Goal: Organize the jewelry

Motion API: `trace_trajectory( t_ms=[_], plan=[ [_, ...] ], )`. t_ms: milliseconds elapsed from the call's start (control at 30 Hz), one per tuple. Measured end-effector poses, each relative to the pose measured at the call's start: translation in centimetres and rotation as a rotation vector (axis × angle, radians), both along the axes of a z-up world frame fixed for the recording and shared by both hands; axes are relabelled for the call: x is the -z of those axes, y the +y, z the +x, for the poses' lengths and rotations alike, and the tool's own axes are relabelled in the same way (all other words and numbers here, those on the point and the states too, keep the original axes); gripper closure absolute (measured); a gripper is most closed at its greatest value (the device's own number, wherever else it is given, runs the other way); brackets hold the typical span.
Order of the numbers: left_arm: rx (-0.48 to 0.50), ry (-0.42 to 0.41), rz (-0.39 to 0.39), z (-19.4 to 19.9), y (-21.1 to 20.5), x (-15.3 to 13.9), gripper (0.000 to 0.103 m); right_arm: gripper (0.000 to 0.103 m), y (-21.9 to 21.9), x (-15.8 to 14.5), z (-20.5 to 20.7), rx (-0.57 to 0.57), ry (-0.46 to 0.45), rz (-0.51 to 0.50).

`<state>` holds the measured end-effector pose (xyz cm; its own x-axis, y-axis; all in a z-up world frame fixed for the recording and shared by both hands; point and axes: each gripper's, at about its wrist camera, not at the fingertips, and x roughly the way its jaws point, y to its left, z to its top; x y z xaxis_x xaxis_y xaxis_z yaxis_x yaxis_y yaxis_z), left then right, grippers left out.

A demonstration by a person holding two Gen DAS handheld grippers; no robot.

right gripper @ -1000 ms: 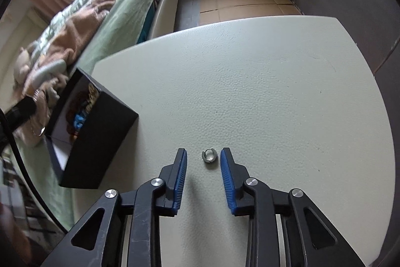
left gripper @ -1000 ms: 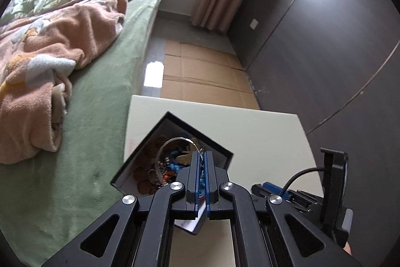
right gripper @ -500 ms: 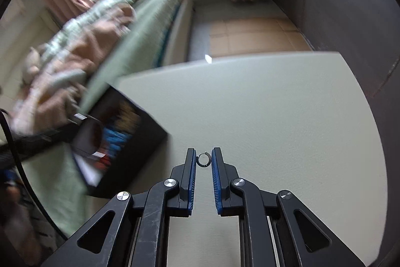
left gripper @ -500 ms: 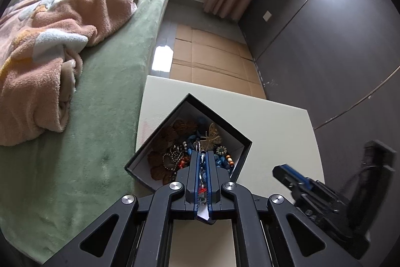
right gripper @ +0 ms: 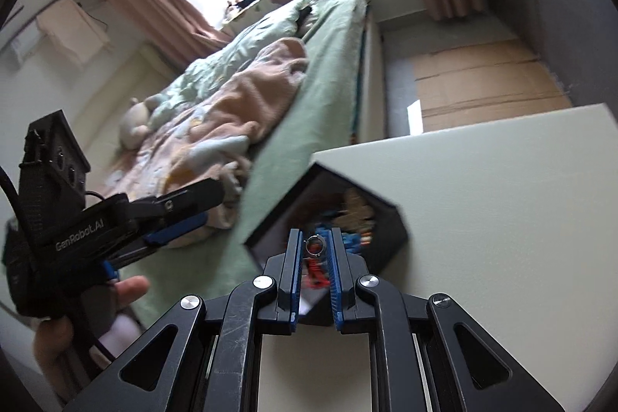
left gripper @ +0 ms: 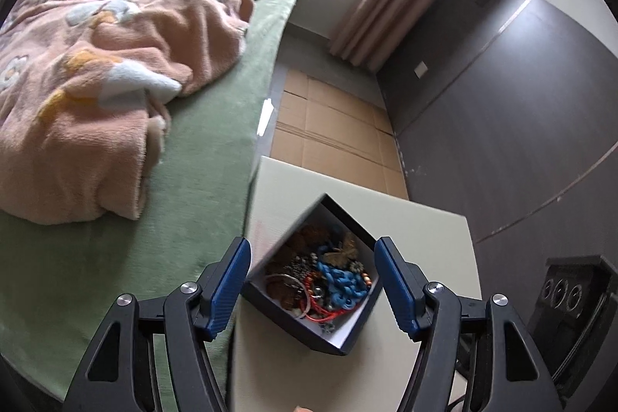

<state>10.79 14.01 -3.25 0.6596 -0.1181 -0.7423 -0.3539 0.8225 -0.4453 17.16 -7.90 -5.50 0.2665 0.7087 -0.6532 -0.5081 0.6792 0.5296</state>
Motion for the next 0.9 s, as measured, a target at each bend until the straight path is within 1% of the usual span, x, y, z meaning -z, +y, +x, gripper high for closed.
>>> trace_trajectory(
  t_ms=[100, 167, 200, 233, 267, 300, 333, 433, 467, 500, 533, 567, 600, 767, 800, 833, 900],
  plan=[
    [-0.025, 0.002, -0.003, -0.3, 0.9, 0.0, 0.035, 0.089, 1.5, 0.5, -0.1, -0.025, 0.027, 0.031],
    [-0.035, 0.001, -0.003, -0.4, 1.4, -0.1, 0.035, 0.088, 2.2, 0.9, -0.2, -0.048, 0.052, 0.069],
    [-0.043, 0.002, -0.002, -0.4, 1.5, 0.0, 0.035, 0.086, 2.4, 1.1, -0.1, -0.054, 0.069, 0.072],
    [-0.045, 0.002, -0.003, -0.5, 1.7, 0.0, 0.035, 0.075, 2.6, 1.5, 0.2, -0.05, 0.097, 0.057],
    [-0.046, 0.005, -0.005, -0.5, 1.7, 0.1, 0.035, 0.067, 2.4, 1.7, 0.2, -0.041, 0.106, 0.049],
    [-0.045, 0.007, -0.005, -0.5, 1.7, 0.1, 0.035, 0.055, 2.1, 1.9, 0.3, -0.022, 0.107, 0.045],
    [-0.044, 0.01, -0.004, -0.5, 1.7, 0.1, 0.035, 0.052, 1.8, 1.9, 0.3, -0.01, 0.104, 0.044],
    [-0.023, 0.011, -0.012, -0.5, 1.1, 0.2, 0.035, 0.051, 0.5, 1.6, 0.4, 0.017, 0.102, 0.034],
    [-0.016, 0.009, -0.009, -0.5, 0.7, 0.2, 0.035, 0.049, 0.0, 1.3, 0.3, 0.032, 0.09, 0.027],
    [-0.01, 0.01, -0.002, -0.5, 0.3, 0.1, 0.035, 0.04, -0.6, 1.1, 0.2, 0.046, 0.082, 0.019],
    [-0.003, 0.013, 0.009, -0.4, -0.2, 0.1, 0.035, 0.033, -1.2, 0.9, 0.1, 0.06, 0.078, 0.011],
    [0.003, 0.015, 0.017, -0.4, -0.6, 0.1, 0.035, 0.022, -1.9, 0.7, 0.0, 0.073, 0.073, 0.006],
    [0.012, 0.018, 0.027, -0.4, -1.1, 0.1, 0.035, 0.018, -2.5, 0.5, -0.2, 0.086, 0.067, 0.0],
    [0.069, 0.021, 0.11, -0.5, -4.3, -0.1, 0.035, 0.018, -5.5, -0.1, -0.8, 0.135, 0.052, -0.059],
    [0.074, 0.018, 0.128, -0.6, -5.0, -0.1, 0.035, 0.016, -6.2, -0.4, -1.0, 0.142, 0.046, -0.072],
    [0.076, 0.012, 0.136, -0.7, -5.4, -0.1, 0.035, 0.009, -6.8, -0.6, -1.2, 0.147, 0.04, -0.08],
    [0.077, -0.004, 0.155, -1.1, -6.3, -0.4, 0.035, 0.002, -8.0, -1.1, -1.5, 0.158, 0.023, -0.077]
  ],
)
